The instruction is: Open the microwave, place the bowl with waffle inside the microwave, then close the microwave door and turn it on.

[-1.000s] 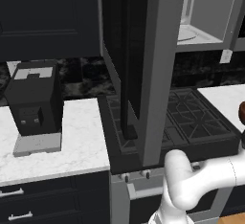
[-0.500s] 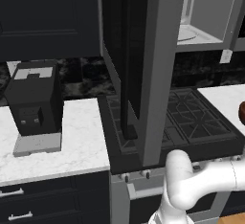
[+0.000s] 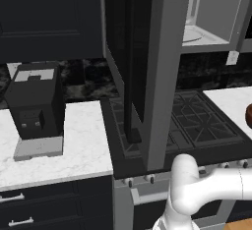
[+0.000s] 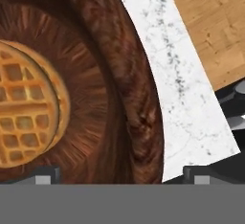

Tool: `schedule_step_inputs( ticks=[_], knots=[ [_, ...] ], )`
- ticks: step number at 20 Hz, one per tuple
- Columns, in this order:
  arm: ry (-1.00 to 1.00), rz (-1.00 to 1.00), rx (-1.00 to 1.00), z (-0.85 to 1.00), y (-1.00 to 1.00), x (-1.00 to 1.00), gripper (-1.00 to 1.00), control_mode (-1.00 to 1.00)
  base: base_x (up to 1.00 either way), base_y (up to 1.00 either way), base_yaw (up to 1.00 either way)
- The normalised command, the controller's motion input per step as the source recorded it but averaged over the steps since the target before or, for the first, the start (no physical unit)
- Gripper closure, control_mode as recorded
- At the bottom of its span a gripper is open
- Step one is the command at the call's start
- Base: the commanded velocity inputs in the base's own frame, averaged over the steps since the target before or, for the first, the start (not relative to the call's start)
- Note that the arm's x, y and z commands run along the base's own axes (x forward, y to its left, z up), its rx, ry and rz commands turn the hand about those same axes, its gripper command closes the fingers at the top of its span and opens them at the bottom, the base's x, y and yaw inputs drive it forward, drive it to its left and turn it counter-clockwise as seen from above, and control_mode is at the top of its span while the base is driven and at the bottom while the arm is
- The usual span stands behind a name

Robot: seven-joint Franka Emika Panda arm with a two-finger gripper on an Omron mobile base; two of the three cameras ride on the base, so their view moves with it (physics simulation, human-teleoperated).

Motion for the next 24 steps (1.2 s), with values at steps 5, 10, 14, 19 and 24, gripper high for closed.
schedule_step_inputs(
  ticks=[5, 10, 14, 19, 24],
  knots=[
    [0.01, -0.01, 0.00, 0.00, 0.00, 0.00, 1.00, -1.00, 0.00, 0.00, 0.00],
    [0.00, 0.00, 0.00, 0.00, 0.00, 0.00, 1.00, -1.00, 0.00, 0.00, 0.00],
    [0.00, 0.00, 0.00, 0.00, 0.00, 0.00, 1.00, -1.00, 0.00, 0.00, 0.00],
    [-0.21, 0.15, 0.00, 0.39, 0.01, -0.43, 1.00, -1.00, 0.00, 0.00, 0.00],
    [-0.37, 0.27, -0.01, 0.74, 0.28, -0.65, 1.00, -1.00, 0.00, 0.00, 0.00]
  ],
)
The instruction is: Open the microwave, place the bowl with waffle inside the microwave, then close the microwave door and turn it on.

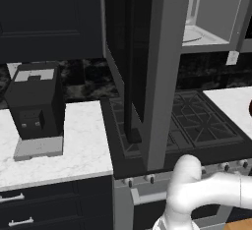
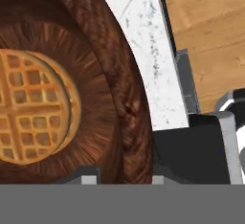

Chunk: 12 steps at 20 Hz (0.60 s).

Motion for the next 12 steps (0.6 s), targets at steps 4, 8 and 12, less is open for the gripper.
schedule_step_inputs(
  ticks=[4, 8, 12],
  knots=[
    [-0.40, 0.29, -0.04, 0.71, 0.63, -0.63, 1.00, -1.00, 0.00, 0.00, 0.00],
    [-0.39, 0.24, -0.12, 0.69, 0.90, -0.71, 1.00, -1.00, 0.00, 0.00, 0.00],
    [-0.35, 0.22, -0.17, 0.55, 0.97, -0.71, 1.00, -1.00, 0.00, 0.00, 0.00]
  ],
)
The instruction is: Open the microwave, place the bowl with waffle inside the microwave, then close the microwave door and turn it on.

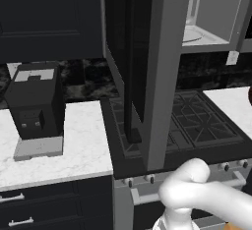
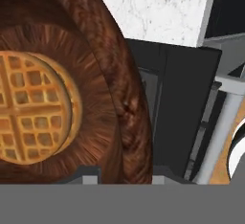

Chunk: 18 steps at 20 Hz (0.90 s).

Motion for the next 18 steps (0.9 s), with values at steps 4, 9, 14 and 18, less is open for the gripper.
schedule_step_inputs(
  ticks=[4, 9, 14, 18],
  knots=[
    [-0.35, 0.22, -0.17, 0.63, 1.00, -0.41, 1.00, -1.00, 0.00, 0.00, 0.00],
    [-0.13, 0.21, -0.19, 0.81, 0.97, -0.34, 1.00, -1.00, 0.00, 0.00, 0.00],
    [-0.09, 0.24, -0.15, 0.62, 0.97, -0.17, 1.00, -1.00, 0.00, 0.00, 0.00],
    [0.00, 0.20, -0.19, 0.72, 0.88, -0.10, 1.00, -1.00, 0.00, 0.00, 0.00]
  ],
)
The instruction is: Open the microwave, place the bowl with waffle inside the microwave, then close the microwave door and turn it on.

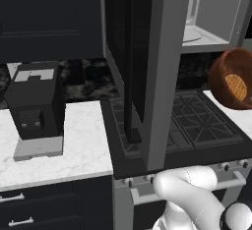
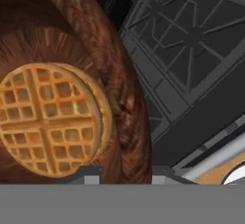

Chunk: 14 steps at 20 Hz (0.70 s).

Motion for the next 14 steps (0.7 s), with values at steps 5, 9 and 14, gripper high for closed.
schedule_step_inputs(
  ticks=[5, 9, 14],
  knots=[
    [0.00, 0.17, -0.22, 0.70, 0.90, -0.02, 1.00, -1.00, 0.00, 0.00, 0.00],
    [0.02, 0.13, -0.24, 0.71, 0.69, 0.16, 1.00, -1.00, 0.00, 0.00, 0.00],
    [0.00, 0.03, -0.22, 0.60, 0.56, 0.51, 1.00, -1.00, 0.00, 0.00, 0.00]
  ],
)
